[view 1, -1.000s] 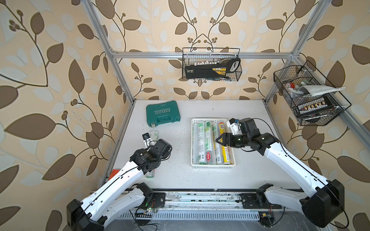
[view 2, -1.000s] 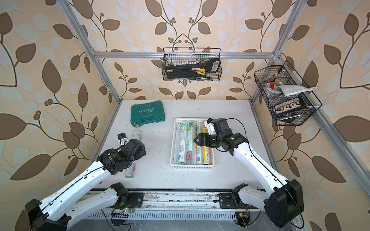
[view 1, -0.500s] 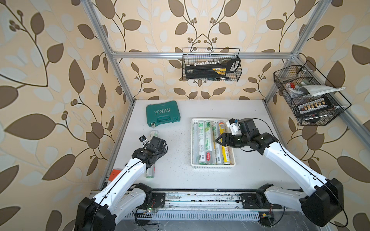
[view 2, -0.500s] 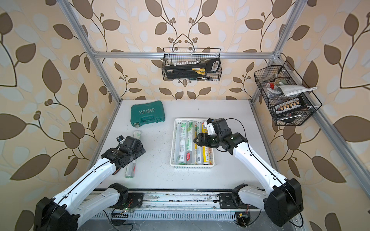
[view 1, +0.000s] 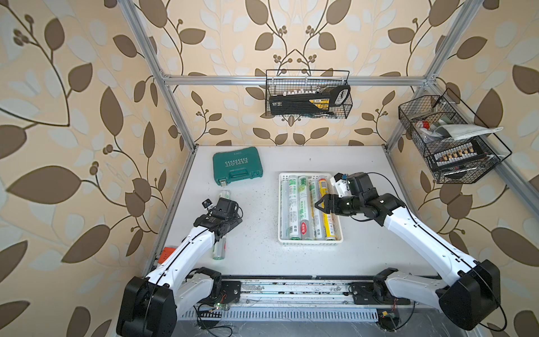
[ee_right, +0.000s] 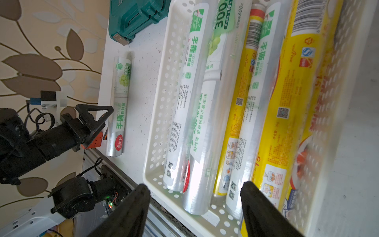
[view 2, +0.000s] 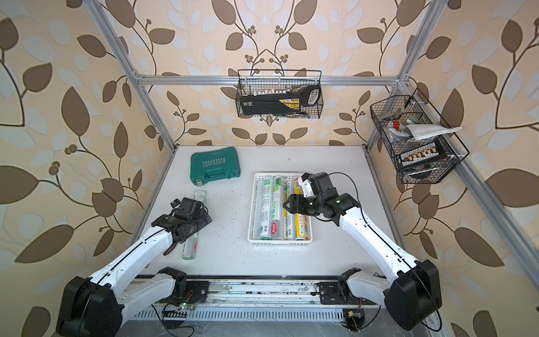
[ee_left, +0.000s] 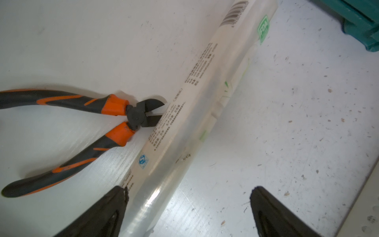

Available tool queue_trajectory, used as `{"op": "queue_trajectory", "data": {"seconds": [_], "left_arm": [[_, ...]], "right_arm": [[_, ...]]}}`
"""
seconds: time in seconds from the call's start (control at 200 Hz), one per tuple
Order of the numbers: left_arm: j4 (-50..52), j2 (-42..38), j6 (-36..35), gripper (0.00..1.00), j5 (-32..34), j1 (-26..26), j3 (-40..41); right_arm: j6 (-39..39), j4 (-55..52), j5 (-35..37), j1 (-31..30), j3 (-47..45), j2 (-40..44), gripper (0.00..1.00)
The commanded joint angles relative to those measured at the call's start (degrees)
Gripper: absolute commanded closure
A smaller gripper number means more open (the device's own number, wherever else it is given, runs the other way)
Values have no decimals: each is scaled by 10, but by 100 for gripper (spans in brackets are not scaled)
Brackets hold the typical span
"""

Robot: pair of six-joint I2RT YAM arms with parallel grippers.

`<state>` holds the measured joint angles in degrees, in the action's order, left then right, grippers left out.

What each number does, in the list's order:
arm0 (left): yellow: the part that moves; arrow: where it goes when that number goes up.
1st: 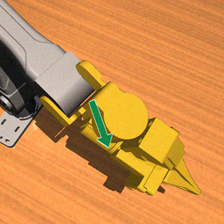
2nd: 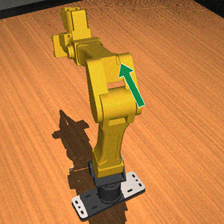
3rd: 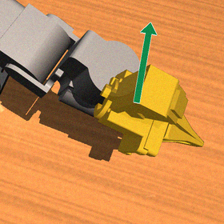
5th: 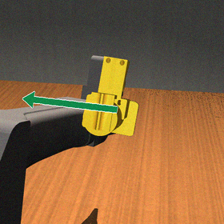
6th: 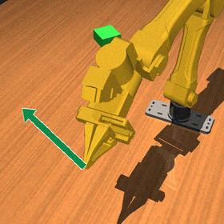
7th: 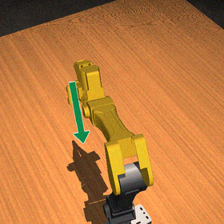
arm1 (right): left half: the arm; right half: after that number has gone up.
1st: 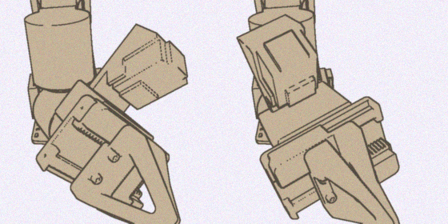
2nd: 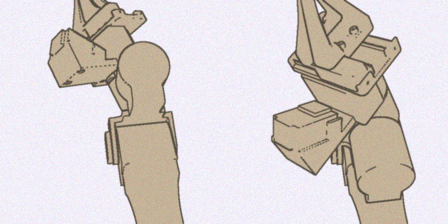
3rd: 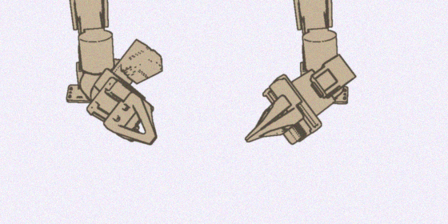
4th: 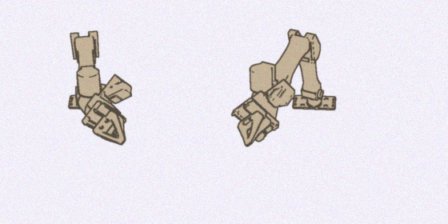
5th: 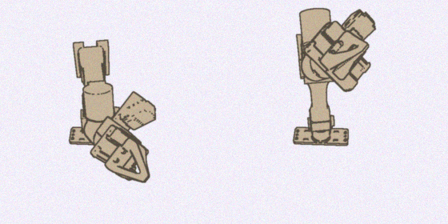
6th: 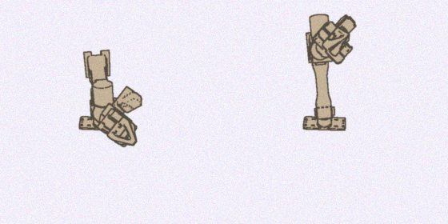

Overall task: Put the plastic wrap into the basket
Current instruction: Pick up the plastic wrap from the center of the board.

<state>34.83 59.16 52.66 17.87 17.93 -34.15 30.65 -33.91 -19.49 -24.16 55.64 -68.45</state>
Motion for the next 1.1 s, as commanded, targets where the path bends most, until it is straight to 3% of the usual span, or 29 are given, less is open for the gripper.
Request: {"op": "queue_trajectory", "data": {"seconds": [0.0, 0.215, 0.415, 0.785, 0.905, 1.095], "left_arm": [[-29, 5, -38, 1, -24, -6, 2], [-34, 24, -70, 1, -44, -6, -10], [-14, 26, -51, 1, 9, -15, -9], [-47, 72, -55, 1, -70, -40, -20], [-69, 75, -95, 1, -112, -39, -21], [-56, 91, -109, 1, -78, -39, -32]], "right_arm": [[-8, -7, 7, -3, 20, -7, 27], [-8, -5, 7, -2, 19, -10, 27], [-7, -5, 4, -3, 20, -9, 27], [-8, -7, 7, -2, 20, -10, 27], [-8, -6, 5, -3, 19, -12, 27], [-7, -5, 2, -3, 19, -15, 27]]}}
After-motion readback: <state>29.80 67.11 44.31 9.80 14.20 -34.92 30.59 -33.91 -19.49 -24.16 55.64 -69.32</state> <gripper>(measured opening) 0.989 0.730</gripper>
